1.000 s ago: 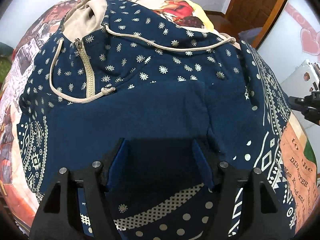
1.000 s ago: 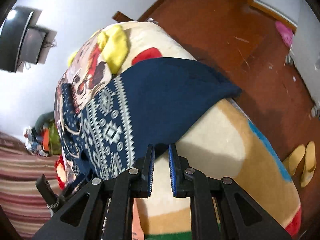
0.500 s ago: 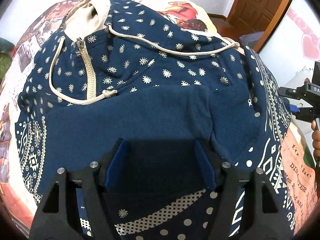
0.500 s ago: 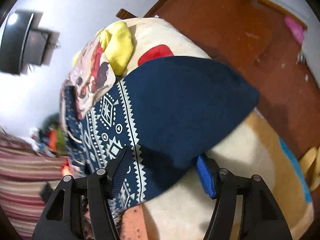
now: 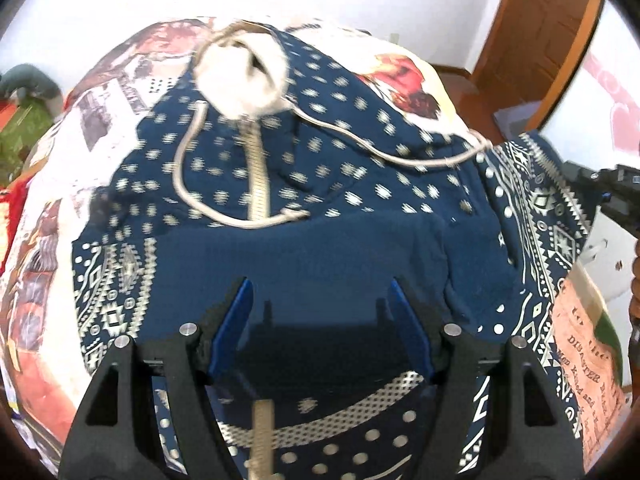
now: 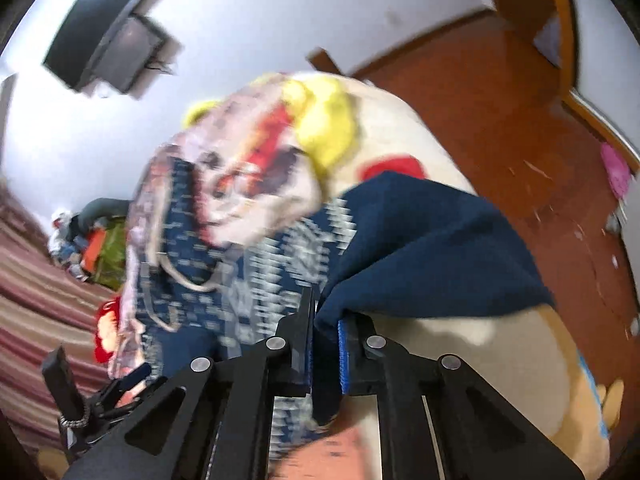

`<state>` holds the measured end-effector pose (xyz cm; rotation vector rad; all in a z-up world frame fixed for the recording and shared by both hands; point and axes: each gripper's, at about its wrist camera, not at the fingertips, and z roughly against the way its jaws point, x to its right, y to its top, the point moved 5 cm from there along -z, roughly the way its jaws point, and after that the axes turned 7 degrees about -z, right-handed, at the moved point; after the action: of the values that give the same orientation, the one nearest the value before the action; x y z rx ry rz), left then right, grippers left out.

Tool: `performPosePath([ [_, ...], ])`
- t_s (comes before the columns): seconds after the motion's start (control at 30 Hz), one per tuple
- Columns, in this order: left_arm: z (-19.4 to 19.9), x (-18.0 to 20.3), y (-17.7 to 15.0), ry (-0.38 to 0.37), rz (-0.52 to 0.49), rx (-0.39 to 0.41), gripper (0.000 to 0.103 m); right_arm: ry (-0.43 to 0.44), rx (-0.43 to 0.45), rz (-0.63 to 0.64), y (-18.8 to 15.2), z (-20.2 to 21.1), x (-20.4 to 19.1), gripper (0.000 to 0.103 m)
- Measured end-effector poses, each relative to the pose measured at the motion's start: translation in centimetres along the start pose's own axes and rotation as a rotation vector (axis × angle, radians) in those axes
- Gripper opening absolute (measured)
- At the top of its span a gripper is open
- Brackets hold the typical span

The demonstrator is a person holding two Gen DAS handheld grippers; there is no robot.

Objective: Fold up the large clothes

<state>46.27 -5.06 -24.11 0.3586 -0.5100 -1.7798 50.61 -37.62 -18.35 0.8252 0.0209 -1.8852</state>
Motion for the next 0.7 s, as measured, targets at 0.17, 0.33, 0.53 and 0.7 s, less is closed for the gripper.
performPosePath([
  [0.17, 1.5, -2.7, -0.2, -0.005, 0.08, 0.029, 0.069, 0.124, 0.035, 0.156, -1.5, 1.9, -8.2, 0.007],
  [0.33, 2.6, -4.7, -1.3, -0.014, 0.136, 0.036, 0.069, 0.179, -0.047, 0.317, -6.0, 0.4, -14.6, 0.007],
  [0.53, 3.6, -5.7, -2.9, 0.001, 0.122, 0.034, 0.069, 0.017, -0.291, 0.286, -11.3, -6.3, -14.7, 0.008],
  [0.7, 4.2, -5.6, -3.2, 0.016, 0.088, 0.039, 0.069, -0.014, -0.482, 0.127, -13.6, -8.9, -10.3, 0.008],
])
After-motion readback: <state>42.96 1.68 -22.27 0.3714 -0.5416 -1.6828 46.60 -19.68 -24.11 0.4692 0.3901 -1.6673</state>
